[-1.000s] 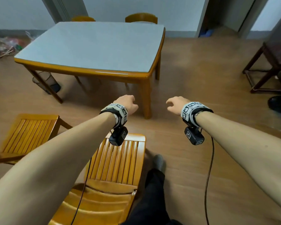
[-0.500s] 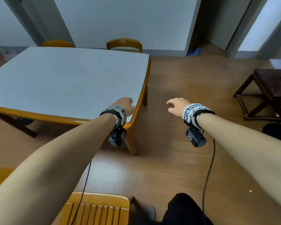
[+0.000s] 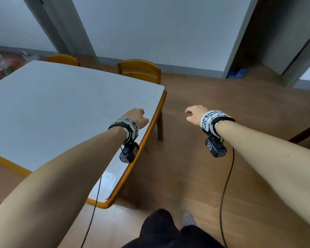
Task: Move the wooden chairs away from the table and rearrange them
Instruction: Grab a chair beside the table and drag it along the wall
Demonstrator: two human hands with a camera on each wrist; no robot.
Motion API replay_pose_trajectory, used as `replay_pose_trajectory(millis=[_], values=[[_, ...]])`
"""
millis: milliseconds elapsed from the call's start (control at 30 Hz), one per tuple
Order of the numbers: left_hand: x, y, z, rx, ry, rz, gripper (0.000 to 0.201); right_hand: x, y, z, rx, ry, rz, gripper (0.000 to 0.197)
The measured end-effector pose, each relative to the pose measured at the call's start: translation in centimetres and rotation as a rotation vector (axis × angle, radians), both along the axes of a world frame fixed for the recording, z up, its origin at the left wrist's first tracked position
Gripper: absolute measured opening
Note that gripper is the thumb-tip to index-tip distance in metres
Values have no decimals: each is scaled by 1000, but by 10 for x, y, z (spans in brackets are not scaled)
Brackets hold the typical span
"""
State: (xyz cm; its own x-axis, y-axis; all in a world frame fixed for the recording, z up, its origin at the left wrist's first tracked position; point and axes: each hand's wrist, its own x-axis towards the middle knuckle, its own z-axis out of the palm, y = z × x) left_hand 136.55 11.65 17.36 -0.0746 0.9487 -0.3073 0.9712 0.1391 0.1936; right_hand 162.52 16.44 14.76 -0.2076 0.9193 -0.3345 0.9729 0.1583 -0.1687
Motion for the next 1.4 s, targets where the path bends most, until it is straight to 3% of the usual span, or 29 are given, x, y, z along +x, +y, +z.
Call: replay_pose_trajectory(millis=[200,567,933,1000,1200,1400], values=[[14,134,2,-1,-6,88,52,12,156,-3,0,34,73,46],[11,436,-31,-29,-62,155,42,6,447,-13,-16,-23,195,45],[-7,660,-54,-109,-31,322,35,-5,715,-38,-46,13,354,45],[-10,687,-58,-105,-34,413,30,-17,766,-44,-39,6,429,46],[-18,722,-61,-93,-96,711,43,-76,873,-44,-132,-23,708,47],[-70,736,-68,-80,-114,997,41,-185,940,-48,-151,-24,958,48]])
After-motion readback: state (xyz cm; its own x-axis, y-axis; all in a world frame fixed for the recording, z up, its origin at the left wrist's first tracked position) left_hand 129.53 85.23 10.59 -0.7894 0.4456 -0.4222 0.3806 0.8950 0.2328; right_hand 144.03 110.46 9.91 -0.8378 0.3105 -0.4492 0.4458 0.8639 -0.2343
